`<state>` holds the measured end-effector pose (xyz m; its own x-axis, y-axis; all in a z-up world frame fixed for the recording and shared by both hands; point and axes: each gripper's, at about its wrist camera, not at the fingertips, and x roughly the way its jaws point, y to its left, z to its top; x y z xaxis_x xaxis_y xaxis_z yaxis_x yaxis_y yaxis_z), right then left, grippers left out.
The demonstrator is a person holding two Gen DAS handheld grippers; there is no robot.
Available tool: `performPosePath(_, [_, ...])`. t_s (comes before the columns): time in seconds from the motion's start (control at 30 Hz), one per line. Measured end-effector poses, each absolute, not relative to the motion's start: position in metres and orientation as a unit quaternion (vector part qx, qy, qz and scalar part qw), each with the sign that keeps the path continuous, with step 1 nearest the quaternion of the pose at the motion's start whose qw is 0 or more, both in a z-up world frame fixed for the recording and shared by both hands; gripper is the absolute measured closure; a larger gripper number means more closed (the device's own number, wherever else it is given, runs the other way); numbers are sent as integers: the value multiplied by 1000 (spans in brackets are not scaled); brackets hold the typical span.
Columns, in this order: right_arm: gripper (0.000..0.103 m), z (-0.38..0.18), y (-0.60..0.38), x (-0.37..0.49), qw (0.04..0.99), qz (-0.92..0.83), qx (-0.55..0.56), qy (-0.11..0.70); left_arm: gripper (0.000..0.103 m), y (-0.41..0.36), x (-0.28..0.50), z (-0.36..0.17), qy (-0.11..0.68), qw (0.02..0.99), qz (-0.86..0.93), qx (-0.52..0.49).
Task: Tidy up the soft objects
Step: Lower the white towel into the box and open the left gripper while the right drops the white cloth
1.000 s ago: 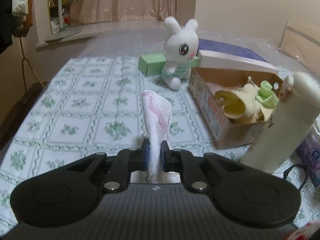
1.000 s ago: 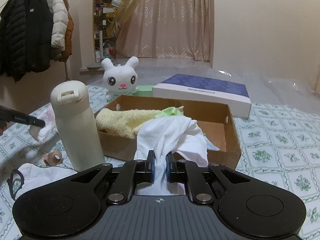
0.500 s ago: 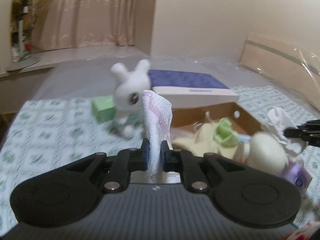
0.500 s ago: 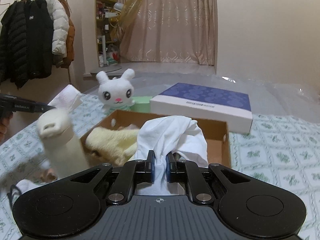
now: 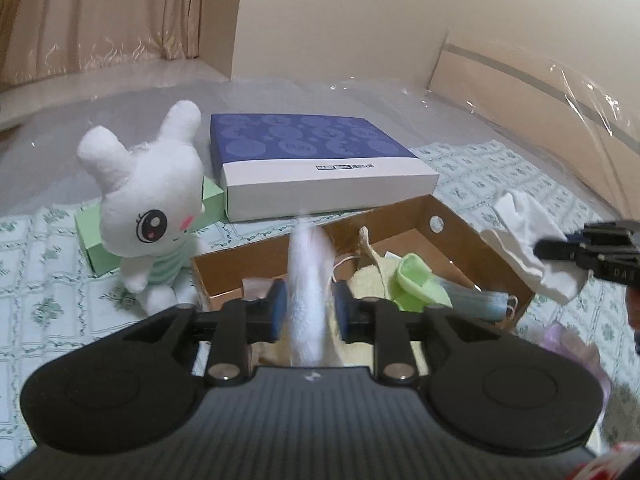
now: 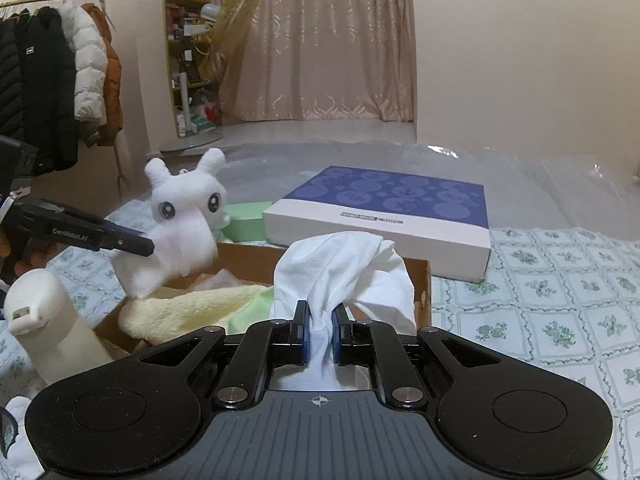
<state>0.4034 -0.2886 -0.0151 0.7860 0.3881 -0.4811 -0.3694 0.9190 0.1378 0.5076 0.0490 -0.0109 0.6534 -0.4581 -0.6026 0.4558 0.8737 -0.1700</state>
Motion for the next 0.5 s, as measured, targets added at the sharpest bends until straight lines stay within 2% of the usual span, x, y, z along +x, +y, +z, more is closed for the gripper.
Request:
performPosePath(0.03, [93,-17,-290,405,944,199,22,261,69,48,512,-12,333,910,-246,-6])
performPosePath(0.07, [92,-18,-292,406,944,199,24,264,68,50,514,-13,334,912,-239,-9])
performPosePath(0.5, [92,-23,-290,428,942,204,34,264,69,80,504,-25,336,920,-199,-16])
